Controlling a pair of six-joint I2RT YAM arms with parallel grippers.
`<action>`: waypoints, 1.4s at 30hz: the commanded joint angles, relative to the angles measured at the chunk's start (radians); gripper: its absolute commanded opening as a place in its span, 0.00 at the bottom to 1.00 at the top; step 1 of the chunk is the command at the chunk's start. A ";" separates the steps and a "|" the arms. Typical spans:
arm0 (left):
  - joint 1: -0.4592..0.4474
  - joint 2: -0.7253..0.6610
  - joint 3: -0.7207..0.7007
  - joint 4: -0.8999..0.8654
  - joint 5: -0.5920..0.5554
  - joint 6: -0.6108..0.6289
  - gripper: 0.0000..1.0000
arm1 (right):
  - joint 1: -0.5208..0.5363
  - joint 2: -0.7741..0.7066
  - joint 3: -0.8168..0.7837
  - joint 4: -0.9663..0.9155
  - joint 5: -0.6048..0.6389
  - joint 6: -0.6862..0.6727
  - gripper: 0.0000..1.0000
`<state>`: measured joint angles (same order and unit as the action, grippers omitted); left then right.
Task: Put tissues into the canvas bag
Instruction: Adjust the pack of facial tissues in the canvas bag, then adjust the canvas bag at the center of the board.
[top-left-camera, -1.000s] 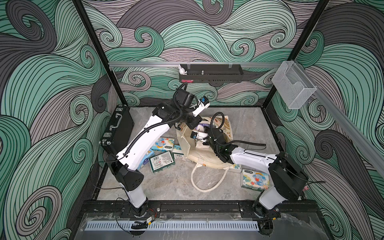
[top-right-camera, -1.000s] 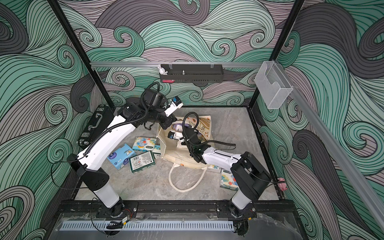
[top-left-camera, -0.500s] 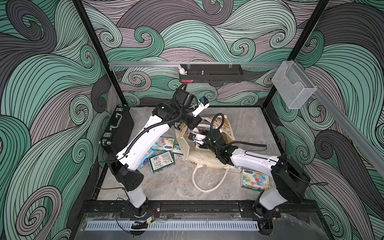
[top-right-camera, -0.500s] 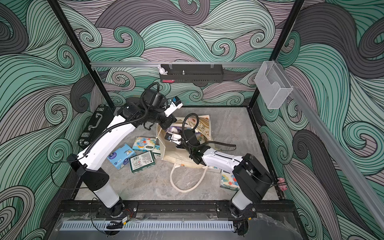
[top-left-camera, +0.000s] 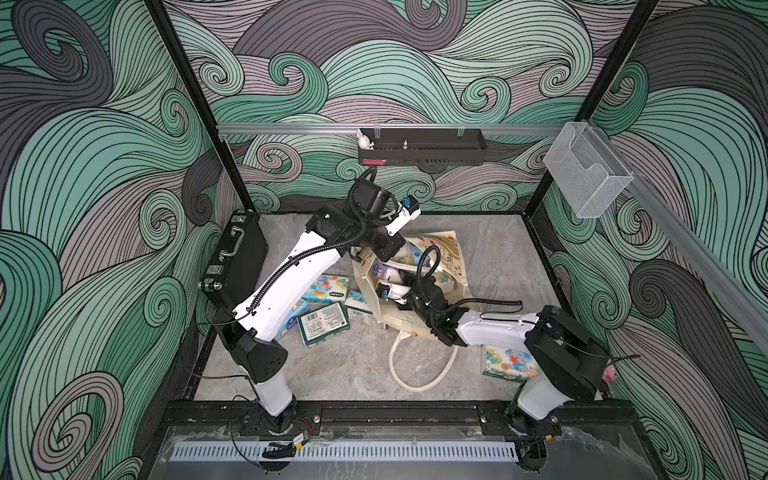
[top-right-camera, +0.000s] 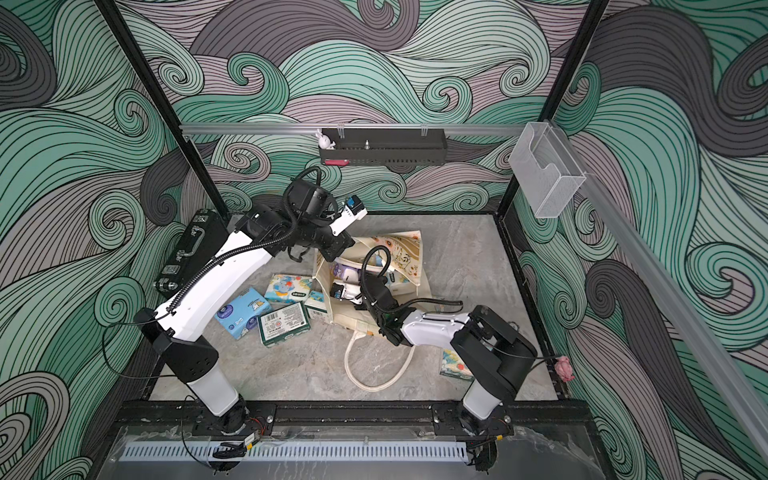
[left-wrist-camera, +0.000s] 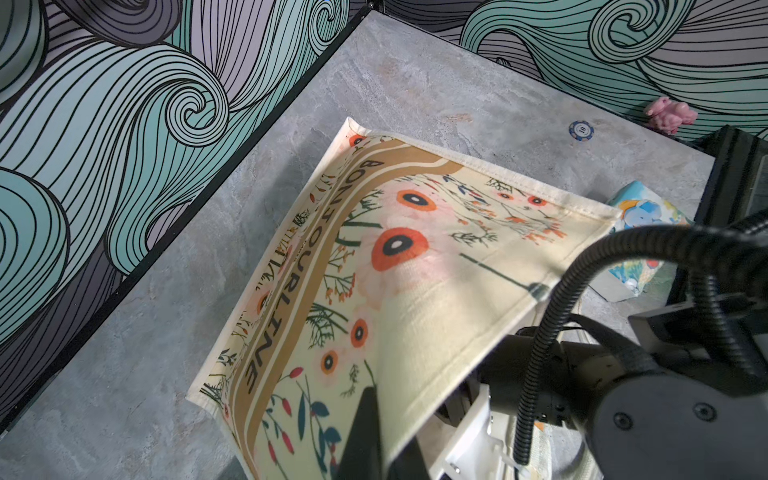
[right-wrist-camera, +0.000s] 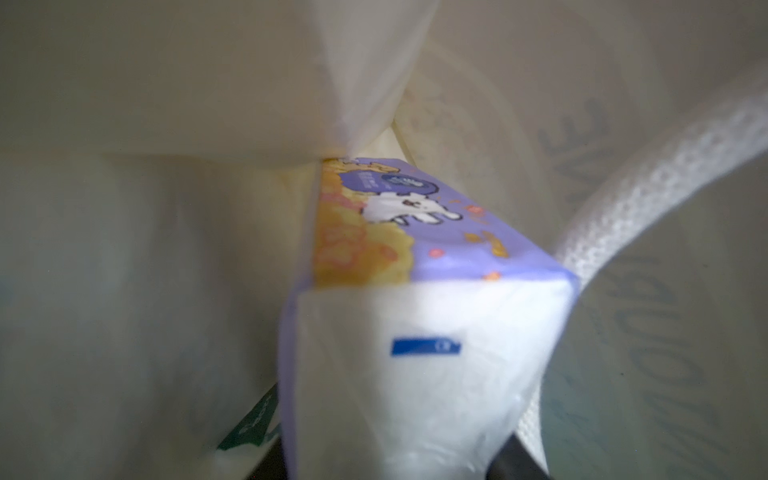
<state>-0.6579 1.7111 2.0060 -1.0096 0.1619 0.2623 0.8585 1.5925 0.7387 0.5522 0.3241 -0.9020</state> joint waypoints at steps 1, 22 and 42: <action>-0.003 -0.024 0.035 -0.001 0.001 0.004 0.00 | -0.004 -0.091 -0.030 -0.079 -0.146 0.055 0.79; -0.001 0.032 0.014 0.019 -0.020 0.001 0.00 | -0.122 -0.731 -0.134 -0.603 -0.429 0.999 0.11; 0.055 0.438 0.494 0.076 -0.142 0.003 0.00 | -0.161 -0.755 -0.113 -0.776 -0.157 1.096 0.11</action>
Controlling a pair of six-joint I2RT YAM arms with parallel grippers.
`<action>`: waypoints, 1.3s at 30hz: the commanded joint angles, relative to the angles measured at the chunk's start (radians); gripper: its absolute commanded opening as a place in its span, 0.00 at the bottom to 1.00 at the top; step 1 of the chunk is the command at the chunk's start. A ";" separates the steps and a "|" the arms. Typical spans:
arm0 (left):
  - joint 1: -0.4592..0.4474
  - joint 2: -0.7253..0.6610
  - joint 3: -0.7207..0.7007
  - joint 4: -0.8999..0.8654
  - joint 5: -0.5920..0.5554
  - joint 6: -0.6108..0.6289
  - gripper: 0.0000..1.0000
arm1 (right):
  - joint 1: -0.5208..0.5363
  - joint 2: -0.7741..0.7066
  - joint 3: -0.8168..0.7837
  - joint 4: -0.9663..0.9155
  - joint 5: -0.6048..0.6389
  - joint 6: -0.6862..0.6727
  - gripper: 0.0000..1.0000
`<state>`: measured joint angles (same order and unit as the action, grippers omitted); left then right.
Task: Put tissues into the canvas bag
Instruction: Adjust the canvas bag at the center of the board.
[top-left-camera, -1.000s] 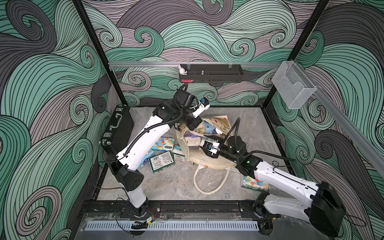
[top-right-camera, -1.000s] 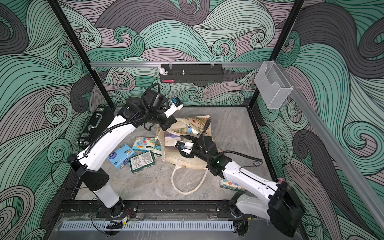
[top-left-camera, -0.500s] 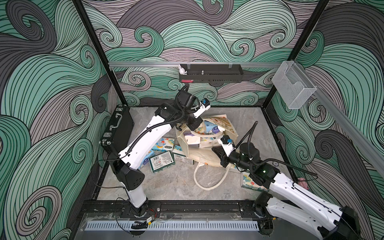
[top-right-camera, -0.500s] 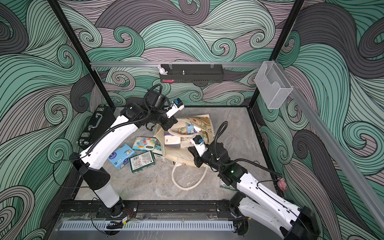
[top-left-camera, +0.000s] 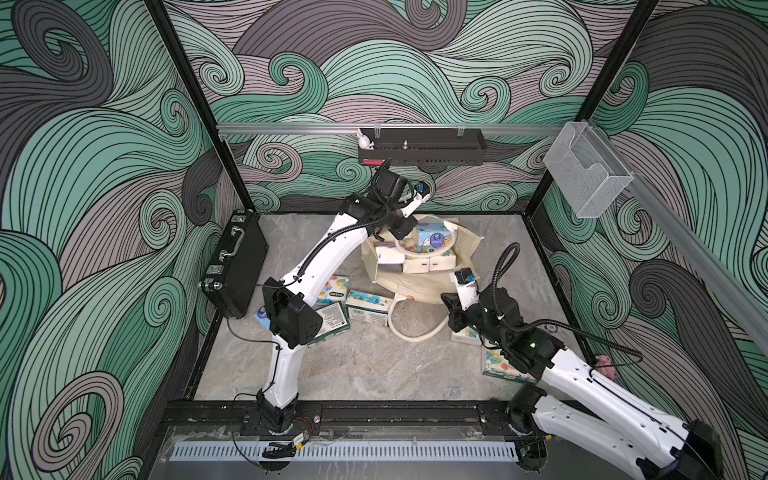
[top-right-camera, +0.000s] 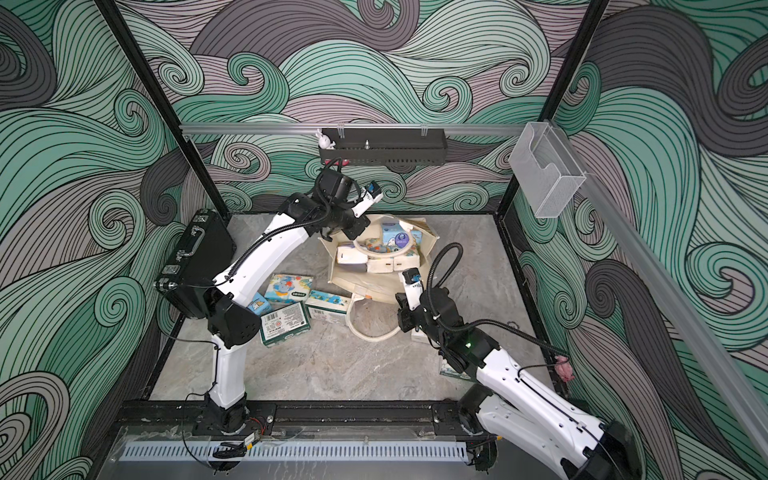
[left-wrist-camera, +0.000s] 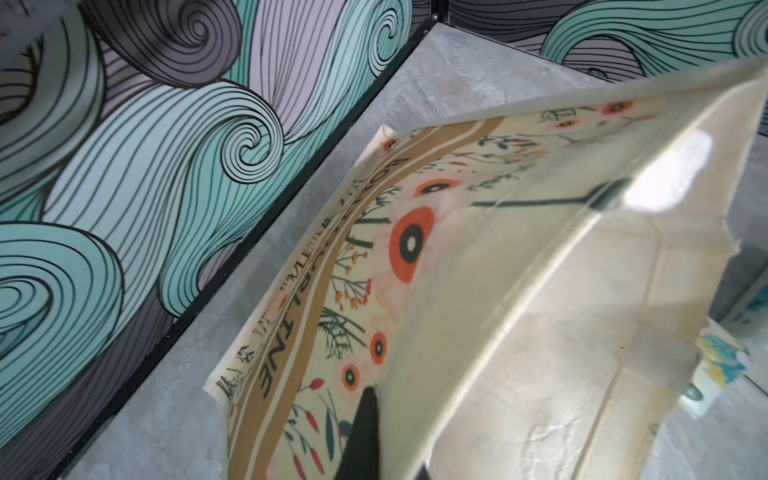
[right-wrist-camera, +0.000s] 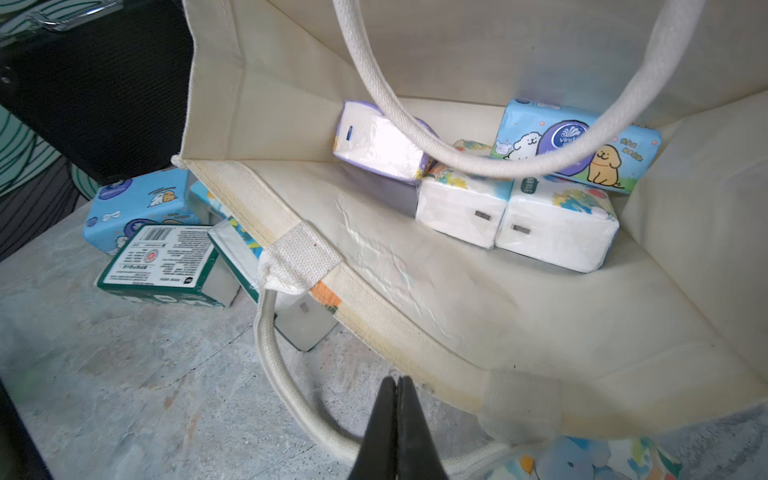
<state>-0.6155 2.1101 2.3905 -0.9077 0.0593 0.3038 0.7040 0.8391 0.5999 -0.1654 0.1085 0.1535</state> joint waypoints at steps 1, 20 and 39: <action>0.016 0.050 0.134 -0.025 -0.050 -0.059 0.00 | -0.008 -0.009 0.025 -0.066 0.069 0.052 0.12; 0.019 -0.349 -0.220 0.063 -0.122 -0.355 0.87 | -0.045 -0.097 0.112 -0.345 0.029 0.212 0.48; 0.115 -1.204 -1.394 0.012 -0.221 -0.963 0.97 | 0.247 0.036 0.051 -0.151 -0.152 0.347 0.47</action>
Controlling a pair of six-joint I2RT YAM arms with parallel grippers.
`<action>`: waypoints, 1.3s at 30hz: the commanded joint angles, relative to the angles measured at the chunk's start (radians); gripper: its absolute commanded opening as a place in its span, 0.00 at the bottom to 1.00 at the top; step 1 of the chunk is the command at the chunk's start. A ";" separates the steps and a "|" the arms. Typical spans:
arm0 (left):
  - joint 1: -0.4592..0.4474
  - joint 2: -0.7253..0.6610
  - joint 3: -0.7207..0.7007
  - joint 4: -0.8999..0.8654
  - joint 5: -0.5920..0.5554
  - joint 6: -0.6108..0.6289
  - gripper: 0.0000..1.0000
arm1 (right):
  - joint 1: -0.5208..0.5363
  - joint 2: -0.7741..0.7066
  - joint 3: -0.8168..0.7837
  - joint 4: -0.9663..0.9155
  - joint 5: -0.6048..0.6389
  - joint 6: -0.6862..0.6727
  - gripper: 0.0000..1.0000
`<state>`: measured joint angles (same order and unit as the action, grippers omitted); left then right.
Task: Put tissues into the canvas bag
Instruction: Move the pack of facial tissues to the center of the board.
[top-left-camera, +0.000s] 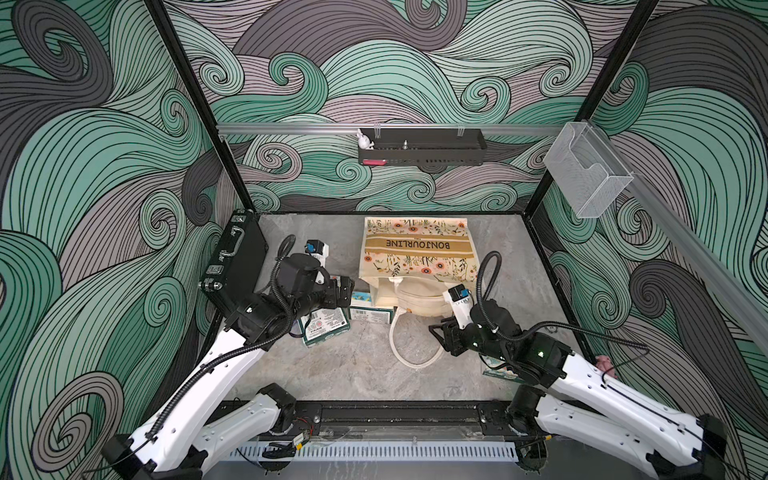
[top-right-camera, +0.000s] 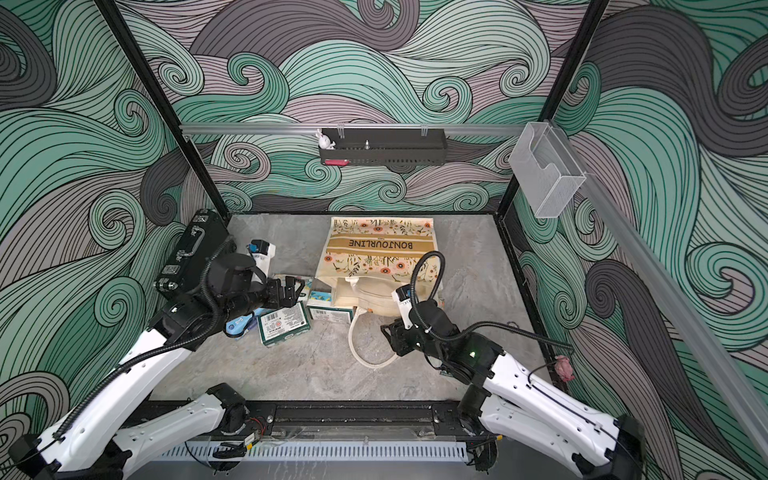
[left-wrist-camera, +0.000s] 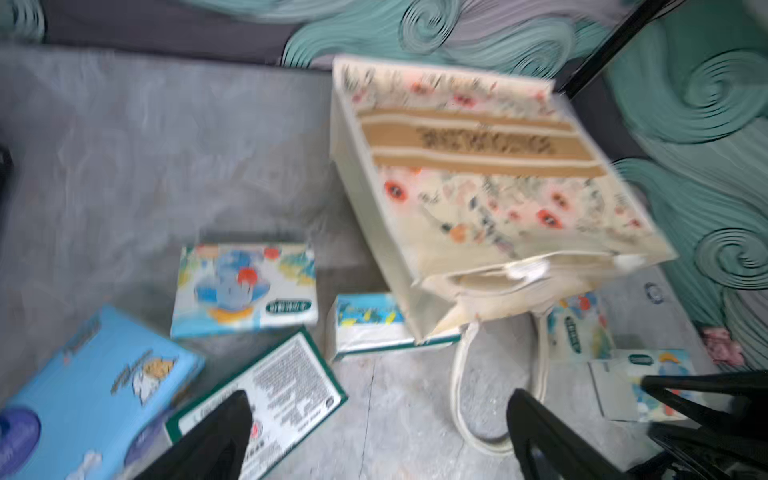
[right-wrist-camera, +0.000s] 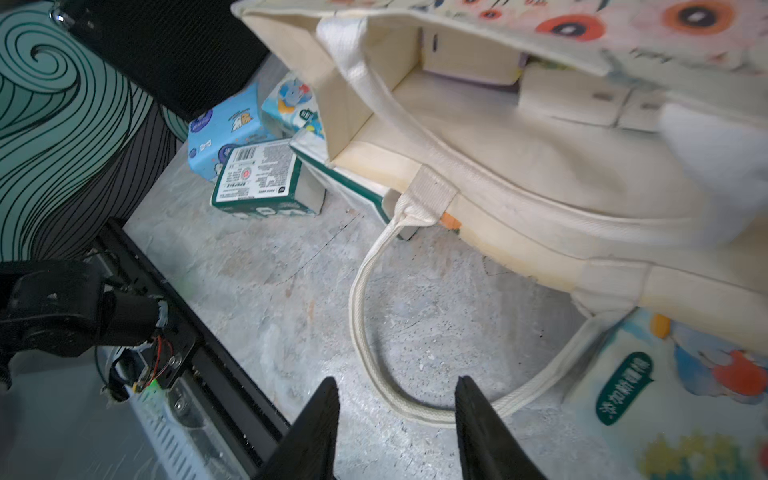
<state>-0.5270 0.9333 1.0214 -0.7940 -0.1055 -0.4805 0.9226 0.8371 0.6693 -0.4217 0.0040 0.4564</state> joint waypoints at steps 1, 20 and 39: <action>0.038 -0.030 -0.054 -0.111 -0.057 -0.202 0.97 | 0.042 0.065 -0.020 0.147 -0.052 0.056 0.47; 0.135 0.295 -0.162 0.290 -0.139 -0.237 0.85 | 0.179 0.230 -0.077 0.341 0.046 0.142 0.53; 0.183 0.383 -0.324 0.505 0.199 -0.322 0.78 | 0.179 0.225 -0.170 0.348 0.064 0.116 0.52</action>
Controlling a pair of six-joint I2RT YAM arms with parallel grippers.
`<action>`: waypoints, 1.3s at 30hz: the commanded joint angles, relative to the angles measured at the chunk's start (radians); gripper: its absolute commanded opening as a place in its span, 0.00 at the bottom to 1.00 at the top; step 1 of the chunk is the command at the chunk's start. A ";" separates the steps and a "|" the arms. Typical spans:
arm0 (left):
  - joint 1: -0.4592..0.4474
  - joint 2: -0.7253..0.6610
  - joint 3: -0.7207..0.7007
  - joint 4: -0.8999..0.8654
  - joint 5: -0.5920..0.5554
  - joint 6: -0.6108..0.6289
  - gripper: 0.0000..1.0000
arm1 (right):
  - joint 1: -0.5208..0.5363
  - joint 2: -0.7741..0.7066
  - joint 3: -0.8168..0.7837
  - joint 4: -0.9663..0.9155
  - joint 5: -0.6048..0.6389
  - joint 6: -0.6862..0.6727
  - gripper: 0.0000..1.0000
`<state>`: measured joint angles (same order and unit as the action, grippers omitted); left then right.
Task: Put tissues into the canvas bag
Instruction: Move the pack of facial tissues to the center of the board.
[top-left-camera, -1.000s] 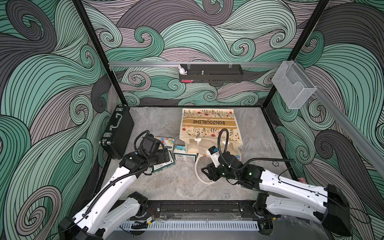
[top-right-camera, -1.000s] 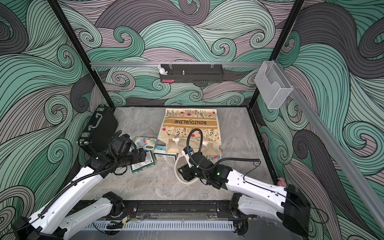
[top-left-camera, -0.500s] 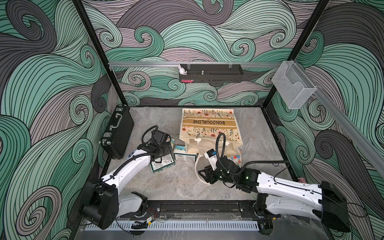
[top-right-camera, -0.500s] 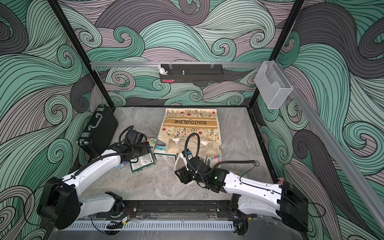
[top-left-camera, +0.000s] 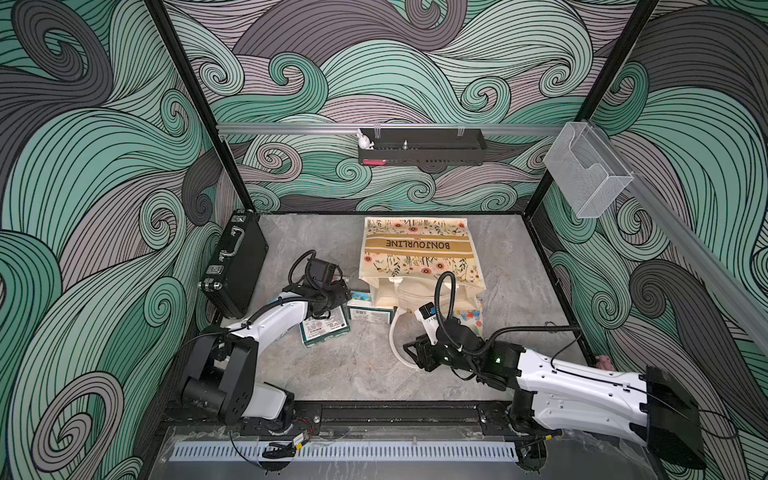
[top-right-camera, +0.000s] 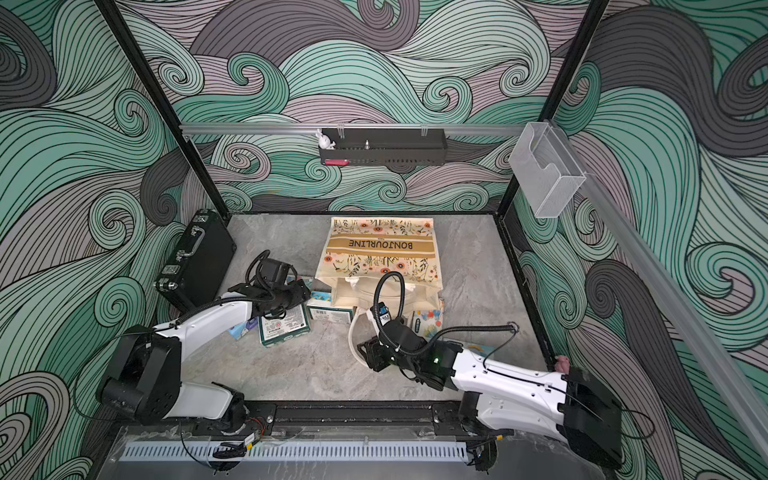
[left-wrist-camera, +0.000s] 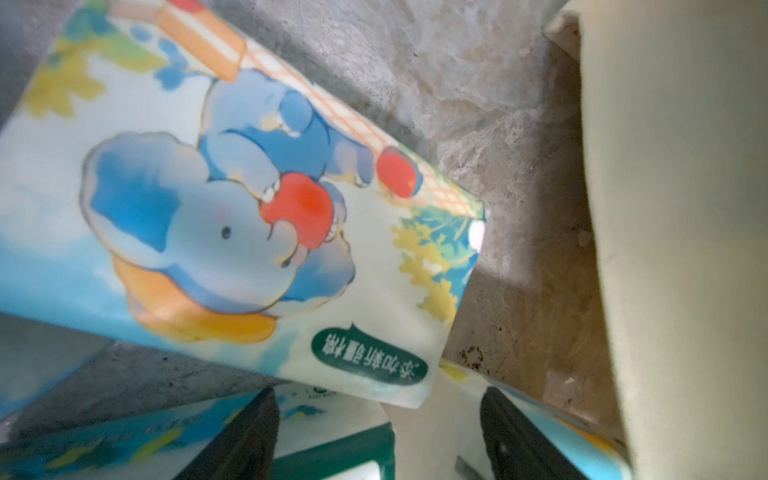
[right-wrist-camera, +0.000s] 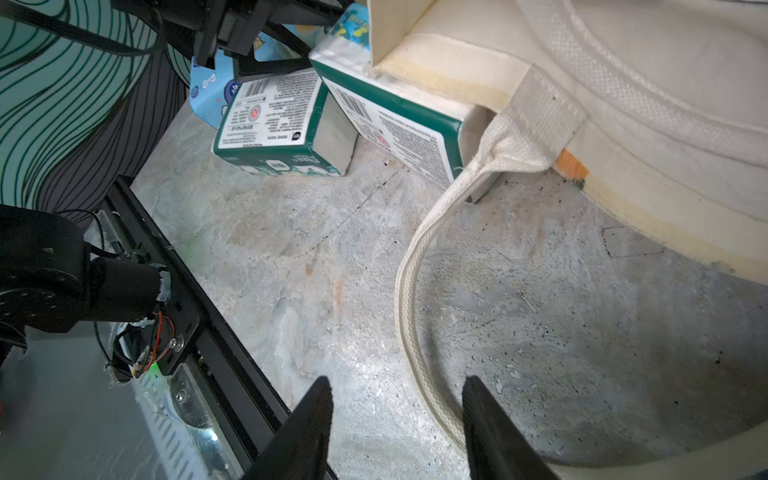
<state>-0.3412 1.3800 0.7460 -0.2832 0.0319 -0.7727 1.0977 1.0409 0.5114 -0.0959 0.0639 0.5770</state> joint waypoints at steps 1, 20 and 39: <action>-0.004 -0.087 -0.069 -0.006 0.074 -0.037 0.78 | 0.004 0.034 -0.013 0.030 -0.004 -0.003 0.52; 0.004 -0.522 0.051 -0.780 -0.363 -0.178 0.93 | 0.033 0.417 0.198 0.300 -0.194 0.163 0.76; 0.039 -0.400 -0.243 -0.374 -0.061 -0.190 0.55 | 0.037 0.595 0.230 0.483 -0.208 0.409 0.83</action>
<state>-0.3031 0.9703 0.5503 -0.7517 -0.1543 -0.9539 1.1305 1.6199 0.7570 0.3435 -0.1509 0.9493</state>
